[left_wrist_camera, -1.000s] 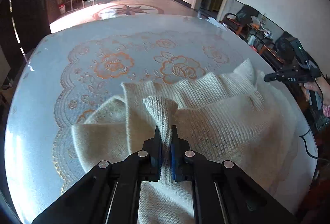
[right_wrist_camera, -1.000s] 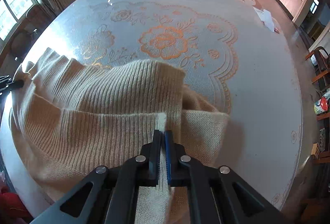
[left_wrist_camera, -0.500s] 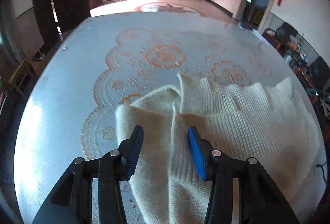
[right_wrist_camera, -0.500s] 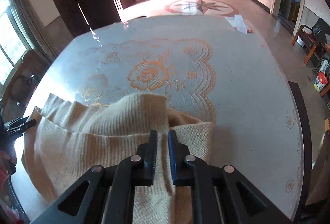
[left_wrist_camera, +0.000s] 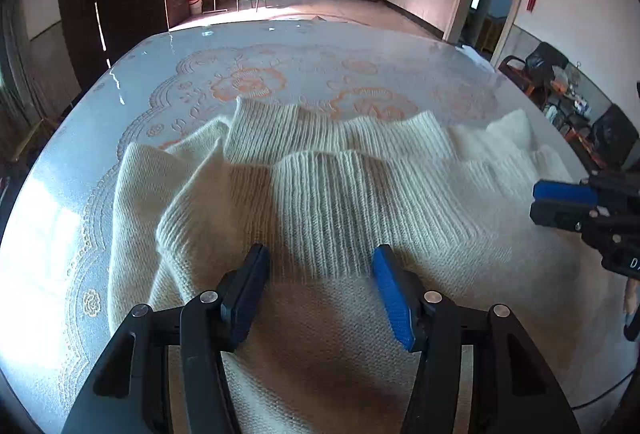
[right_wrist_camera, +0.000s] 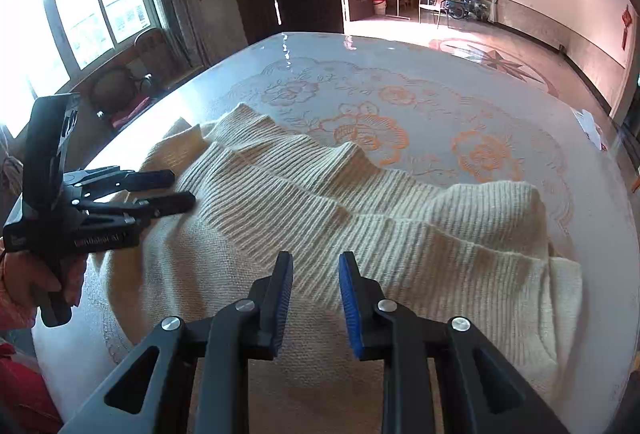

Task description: Fold clothes

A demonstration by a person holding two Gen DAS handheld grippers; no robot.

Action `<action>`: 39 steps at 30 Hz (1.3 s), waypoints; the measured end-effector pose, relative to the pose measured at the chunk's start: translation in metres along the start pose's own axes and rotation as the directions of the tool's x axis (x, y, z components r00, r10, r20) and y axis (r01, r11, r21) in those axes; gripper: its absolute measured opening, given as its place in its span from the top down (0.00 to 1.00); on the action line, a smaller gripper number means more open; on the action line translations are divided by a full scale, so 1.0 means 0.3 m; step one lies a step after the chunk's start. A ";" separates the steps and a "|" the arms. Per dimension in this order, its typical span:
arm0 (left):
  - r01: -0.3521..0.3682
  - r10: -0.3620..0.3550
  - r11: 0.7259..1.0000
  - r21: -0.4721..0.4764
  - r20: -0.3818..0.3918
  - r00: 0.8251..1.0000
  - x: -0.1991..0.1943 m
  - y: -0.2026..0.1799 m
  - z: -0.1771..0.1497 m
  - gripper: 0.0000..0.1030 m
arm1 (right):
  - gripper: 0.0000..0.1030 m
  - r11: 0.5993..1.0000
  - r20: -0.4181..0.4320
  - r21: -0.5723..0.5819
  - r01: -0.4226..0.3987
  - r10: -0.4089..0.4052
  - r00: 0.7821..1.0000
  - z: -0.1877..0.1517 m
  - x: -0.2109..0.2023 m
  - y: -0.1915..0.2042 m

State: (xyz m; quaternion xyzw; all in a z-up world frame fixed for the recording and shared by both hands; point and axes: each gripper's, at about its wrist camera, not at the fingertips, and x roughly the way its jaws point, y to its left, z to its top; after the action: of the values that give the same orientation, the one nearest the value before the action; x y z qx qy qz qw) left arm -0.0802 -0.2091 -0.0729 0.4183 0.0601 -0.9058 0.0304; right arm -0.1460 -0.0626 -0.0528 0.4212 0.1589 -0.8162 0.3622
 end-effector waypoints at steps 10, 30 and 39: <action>-0.126 0.121 0.990 0.063 0.073 0.990 -0.076 0.145 -0.113 0.32 | 0.80 0.941 -0.050 0.286 0.179 -0.172 0.984 -0.082 -0.011 -0.350; -0.139 0.141 0.968 -0.207 -0.002 0.990 -0.204 0.239 -0.332 0.28 | 0.76 0.990 -0.044 -0.025 -0.141 0.140 0.989 -0.188 -0.106 0.210; 0.086 -0.057 0.970 -0.226 0.134 0.989 -0.258 0.321 -0.269 0.28 | 0.76 0.986 -0.079 0.031 -0.163 0.165 0.983 -0.198 -0.083 0.191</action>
State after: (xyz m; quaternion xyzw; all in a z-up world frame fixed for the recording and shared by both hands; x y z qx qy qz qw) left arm 0.0410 -0.2932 -0.0738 0.3512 0.1781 -0.9178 0.0499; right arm -0.0610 -0.0570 -0.0654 0.4703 0.1284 -0.7677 0.4160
